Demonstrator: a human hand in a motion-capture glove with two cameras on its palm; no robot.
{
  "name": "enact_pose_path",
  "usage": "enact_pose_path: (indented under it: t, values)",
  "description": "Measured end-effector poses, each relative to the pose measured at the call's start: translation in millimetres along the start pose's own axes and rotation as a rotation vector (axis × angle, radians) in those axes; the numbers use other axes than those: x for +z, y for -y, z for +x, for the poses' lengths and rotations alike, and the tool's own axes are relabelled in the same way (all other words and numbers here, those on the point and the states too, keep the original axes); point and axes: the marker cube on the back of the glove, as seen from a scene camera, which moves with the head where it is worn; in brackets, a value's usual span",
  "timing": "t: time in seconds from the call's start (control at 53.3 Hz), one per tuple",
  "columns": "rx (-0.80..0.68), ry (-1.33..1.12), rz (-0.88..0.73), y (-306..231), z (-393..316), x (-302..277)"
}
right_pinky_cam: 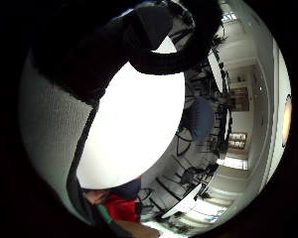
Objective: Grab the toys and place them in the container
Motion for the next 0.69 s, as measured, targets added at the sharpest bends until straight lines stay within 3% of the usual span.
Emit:
enact_pose_path:
  t: [0.262, 0.694]
  values:
    - [-0.063, -0.021, -0.027, -19.4, 30.8, 27.9]
    - [-0.030, -0.094, -0.002, -32.4, 61.0, 4.1]
